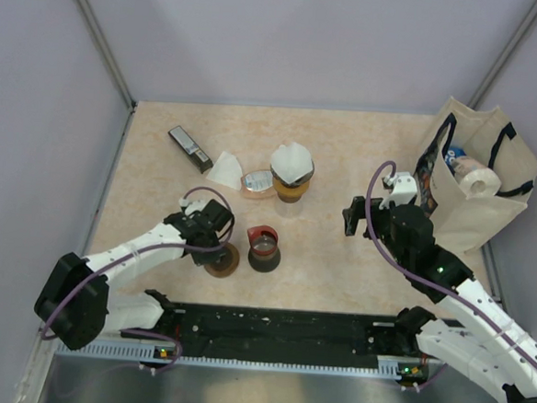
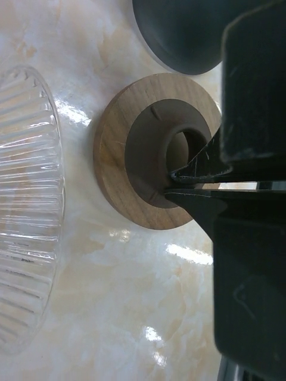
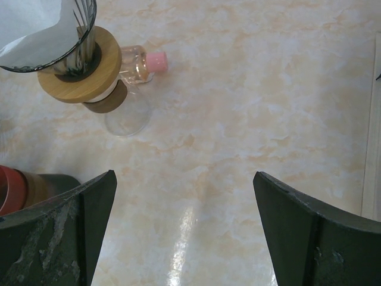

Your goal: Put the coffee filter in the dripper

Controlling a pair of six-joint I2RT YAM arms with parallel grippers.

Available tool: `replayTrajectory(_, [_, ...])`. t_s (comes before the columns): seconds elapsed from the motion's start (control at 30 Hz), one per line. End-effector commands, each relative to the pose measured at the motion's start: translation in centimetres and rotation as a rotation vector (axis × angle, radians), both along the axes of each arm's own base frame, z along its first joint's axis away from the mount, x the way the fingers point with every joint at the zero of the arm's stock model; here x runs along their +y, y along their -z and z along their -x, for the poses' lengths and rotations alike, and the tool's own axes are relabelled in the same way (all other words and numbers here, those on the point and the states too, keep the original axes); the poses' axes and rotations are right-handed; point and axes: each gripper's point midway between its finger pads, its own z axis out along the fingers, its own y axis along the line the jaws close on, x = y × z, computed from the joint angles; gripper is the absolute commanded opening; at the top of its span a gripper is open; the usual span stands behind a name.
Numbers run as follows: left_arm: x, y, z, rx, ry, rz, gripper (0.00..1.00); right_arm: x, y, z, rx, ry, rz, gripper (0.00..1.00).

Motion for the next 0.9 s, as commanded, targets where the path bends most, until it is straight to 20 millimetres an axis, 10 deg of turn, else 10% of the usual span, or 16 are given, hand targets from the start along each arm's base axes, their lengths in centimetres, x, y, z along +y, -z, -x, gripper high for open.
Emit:
replayTrajectory(0.0, [0.5, -1.2, 0.8, -0.012, 0.026, 0.003, 0.00, -0.5, -0.7, -0.4, -0.027, 0.031, -0.008, 0.99])
replayTrajectory(0.5, [1.9, -7.3, 0.6, -0.220, 0.029, 0.051, 0.00, 0.0, -1.1, -0.3, -0.036, 0.004, -0.022, 0.98])
replayTrajectory(0.87, [-1.8, -18.1, -3.0, -0.636, 0.259, 0.245, 0.00, 4.2, -5.0, 1.5, -0.147, -0.262, -0.148, 0.98])
